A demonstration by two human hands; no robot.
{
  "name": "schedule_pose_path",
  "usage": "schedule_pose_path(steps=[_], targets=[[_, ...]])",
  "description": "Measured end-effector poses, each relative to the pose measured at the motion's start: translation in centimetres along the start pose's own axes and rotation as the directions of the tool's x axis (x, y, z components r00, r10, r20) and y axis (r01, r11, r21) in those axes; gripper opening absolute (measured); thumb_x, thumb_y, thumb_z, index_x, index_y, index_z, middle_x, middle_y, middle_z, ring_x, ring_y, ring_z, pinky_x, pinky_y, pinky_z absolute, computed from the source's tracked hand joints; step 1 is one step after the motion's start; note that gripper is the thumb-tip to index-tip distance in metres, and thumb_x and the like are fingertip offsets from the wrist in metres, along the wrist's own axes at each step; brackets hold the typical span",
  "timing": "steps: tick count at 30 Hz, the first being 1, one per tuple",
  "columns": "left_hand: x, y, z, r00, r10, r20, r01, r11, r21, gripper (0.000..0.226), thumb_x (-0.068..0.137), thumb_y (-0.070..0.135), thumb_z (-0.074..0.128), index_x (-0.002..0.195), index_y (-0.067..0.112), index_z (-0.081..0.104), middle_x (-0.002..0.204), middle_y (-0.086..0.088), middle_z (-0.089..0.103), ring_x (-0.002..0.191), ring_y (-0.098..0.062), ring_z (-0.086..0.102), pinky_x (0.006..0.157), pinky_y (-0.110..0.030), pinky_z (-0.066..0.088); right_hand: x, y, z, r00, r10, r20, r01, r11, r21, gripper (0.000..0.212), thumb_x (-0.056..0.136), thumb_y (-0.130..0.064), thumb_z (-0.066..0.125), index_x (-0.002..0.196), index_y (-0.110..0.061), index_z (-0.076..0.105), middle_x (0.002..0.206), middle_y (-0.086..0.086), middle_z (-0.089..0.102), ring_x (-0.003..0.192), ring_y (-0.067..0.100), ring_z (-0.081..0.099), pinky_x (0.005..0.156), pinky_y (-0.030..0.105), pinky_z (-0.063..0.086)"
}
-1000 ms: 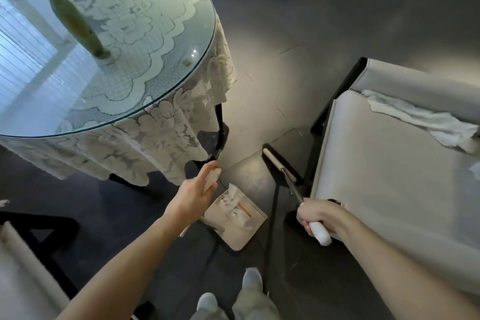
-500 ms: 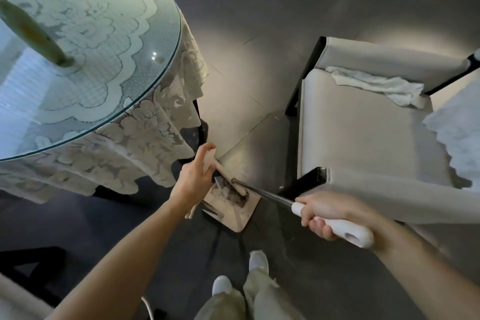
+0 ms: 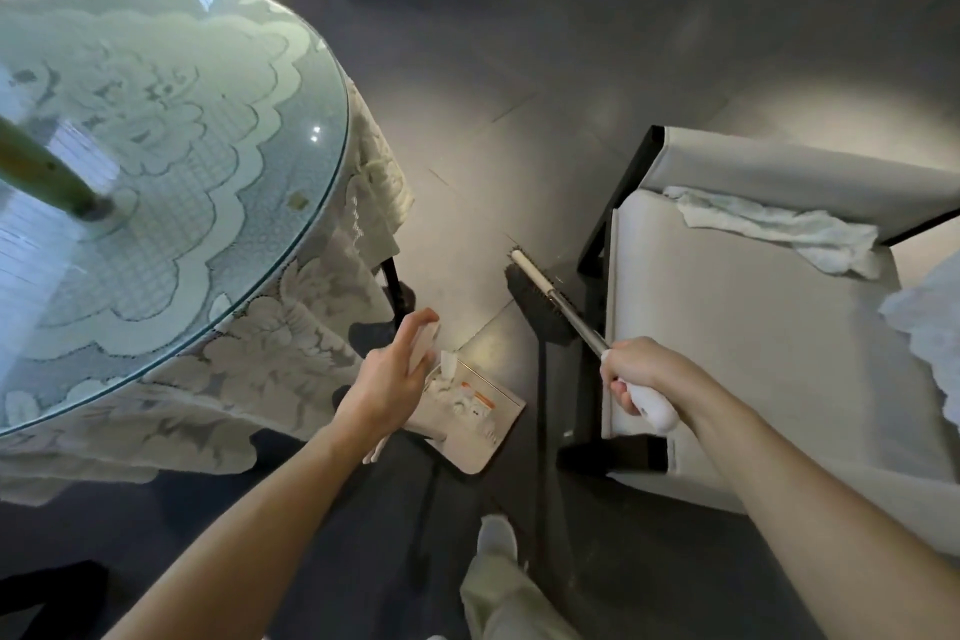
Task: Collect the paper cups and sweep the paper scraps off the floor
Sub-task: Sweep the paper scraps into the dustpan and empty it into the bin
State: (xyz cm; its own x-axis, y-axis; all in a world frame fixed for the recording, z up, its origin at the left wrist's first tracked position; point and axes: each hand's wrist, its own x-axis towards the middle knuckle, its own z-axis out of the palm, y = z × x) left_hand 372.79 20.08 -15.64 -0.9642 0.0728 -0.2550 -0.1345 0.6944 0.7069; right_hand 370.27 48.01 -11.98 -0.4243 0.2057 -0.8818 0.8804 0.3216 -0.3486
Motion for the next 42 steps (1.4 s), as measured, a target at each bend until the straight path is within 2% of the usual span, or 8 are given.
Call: schedule_pose_path(steps=[7, 11, 14, 20, 24, 28, 34, 42], targets=[[6.4, 1.4, -0.3, 0.996, 0.038, 0.079, -0.043, 0.998, 0.055, 0.03, 0.099, 0.025, 0.042, 0.122, 0.042, 0.032, 0.068, 0.0, 0.055, 0.055, -0.013, 0.054, 0.047, -0.013, 0.04, 8.1, -4.0, -2.1, 0.997, -0.046, -0.063, 0.027, 0.961, -0.276, 0.029, 0.079, 0.006, 0.045, 0.106, 0.007, 0.056, 0.073, 0.018, 0.052, 0.062, 0.025, 0.048, 0.063, 0.03, 0.042], [7.9, 1.6, -0.9, 0.996, 0.029, 0.088, -0.033, 0.998, 0.048, 0.032, 0.099, 0.024, 0.042, 0.123, 0.043, 0.031, 0.069, 0.0, 0.057, 0.057, -0.015, 0.057, 0.053, -0.023, 0.044, 9.4, -3.2, -2.0, 1.0, -0.013, 0.001, 0.012, 0.899, -0.437, 0.036, 0.078, 0.007, 0.045, 0.113, 0.009, 0.052, 0.087, 0.022, 0.054, 0.079, 0.03, 0.049, 0.07, 0.032, 0.041], [8.2, 1.4, -0.9, 0.996, 0.028, 0.079, -0.031, 0.999, 0.037, 0.034, 0.098, 0.023, 0.044, 0.122, 0.044, 0.031, 0.07, 0.001, 0.056, 0.058, -0.015, 0.057, 0.053, -0.028, 0.045, 8.2, -2.2, -1.1, 0.999, 0.015, 0.03, 0.002, 0.873, -0.488, 0.039, 0.075, 0.006, 0.047, 0.114, 0.002, 0.044, 0.085, 0.02, 0.055, 0.076, 0.029, 0.054, 0.062, 0.032, 0.044], [8.2, 1.2, 0.0, 0.995, 0.072, 0.065, -0.075, 0.996, 0.041, 0.037, 0.097, 0.022, 0.044, 0.119, 0.047, 0.029, 0.071, 0.004, 0.056, 0.057, -0.01, 0.056, 0.047, -0.015, 0.038, 3.4, 0.1, 2.1, 0.99, 0.053, 0.129, 0.017, 0.872, -0.489, 0.061, 0.078, 0.001, 0.051, 0.136, -0.012, 0.038, 0.108, 0.018, 0.058, 0.088, 0.025, 0.053, 0.083, 0.033, 0.048], [7.3, 1.1, 0.1, 0.993, 0.089, 0.079, -0.09, 0.996, 0.005, 0.037, 0.097, 0.022, 0.043, 0.116, 0.051, 0.029, 0.065, -0.002, 0.058, 0.051, -0.015, 0.057, 0.046, -0.024, 0.043, -1.0, 1.7, 4.6, 0.983, 0.062, 0.175, 0.011, 0.922, -0.387, 0.05, 0.085, -0.005, 0.049, 0.133, -0.015, 0.042, 0.086, 0.008, 0.055, 0.074, 0.017, 0.053, 0.071, 0.024, 0.047], [6.9, 0.4, -0.4, 0.99, 0.113, 0.08, -0.112, 0.994, -0.016, 0.033, 0.098, 0.024, 0.039, 0.119, 0.048, 0.031, 0.059, -0.006, 0.058, 0.045, -0.019, 0.057, 0.044, -0.034, 0.047, -4.4, 3.3, 6.3, 0.942, 0.274, 0.193, -0.239, 0.953, -0.183, 0.008, 0.091, -0.018, 0.05, 0.089, -0.017, 0.057, 0.058, 0.0, 0.05, 0.046, 0.009, 0.044, 0.047, 0.018, 0.037], [6.0, -0.8, -1.6, 0.96, 0.209, 0.185, -0.209, 0.978, -0.02, 0.03, 0.099, 0.026, 0.04, 0.12, 0.046, 0.031, 0.059, -0.001, 0.055, 0.035, -0.007, 0.051, 0.035, -0.021, 0.042, -8.8, 7.2, 7.3, 0.945, 0.254, 0.204, -0.274, 0.959, 0.077, 0.051, 0.072, -0.003, 0.057, 0.117, -0.027, 0.057, 0.045, -0.001, 0.049, 0.036, 0.007, 0.044, 0.036, 0.017, 0.035], [4.4, -3.8, -4.5, 0.869, 0.312, 0.385, -0.347, 0.938, 0.023, 0.033, 0.099, 0.026, 0.041, 0.112, 0.054, 0.029, 0.079, 0.006, 0.058, 0.056, -0.012, 0.058, 0.043, -0.013, 0.037, -12.3, 9.7, 14.4, 0.992, 0.104, -0.07, -0.095, 0.989, 0.112, 0.058, 0.08, -0.002, 0.05, 0.129, -0.031, 0.049, 0.055, 0.004, 0.057, 0.042, 0.011, 0.049, 0.043, 0.02, 0.04]])
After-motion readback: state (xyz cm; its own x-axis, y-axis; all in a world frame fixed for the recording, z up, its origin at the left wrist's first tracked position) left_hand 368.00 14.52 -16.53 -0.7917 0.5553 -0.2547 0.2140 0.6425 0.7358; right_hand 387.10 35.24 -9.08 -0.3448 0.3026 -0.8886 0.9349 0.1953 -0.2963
